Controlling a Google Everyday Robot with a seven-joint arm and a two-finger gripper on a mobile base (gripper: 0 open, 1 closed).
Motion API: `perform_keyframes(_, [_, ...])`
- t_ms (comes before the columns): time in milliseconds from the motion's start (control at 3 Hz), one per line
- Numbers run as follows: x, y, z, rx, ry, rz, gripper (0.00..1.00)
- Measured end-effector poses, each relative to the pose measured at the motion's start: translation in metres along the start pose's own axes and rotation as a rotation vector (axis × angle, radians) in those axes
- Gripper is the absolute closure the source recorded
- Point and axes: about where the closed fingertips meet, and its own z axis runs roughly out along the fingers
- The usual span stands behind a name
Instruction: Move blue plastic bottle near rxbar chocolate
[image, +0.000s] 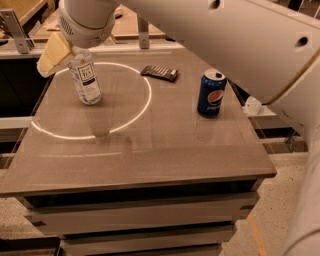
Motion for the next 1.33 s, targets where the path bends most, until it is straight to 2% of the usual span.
perform_keyframes(667, [-0.014,-0.023,0.039,-0.031,0.005,0.094,0.0])
perform_keyframes(1333, [-0.011,-0.03,0.076,-0.044,0.036,0.128,0.0])
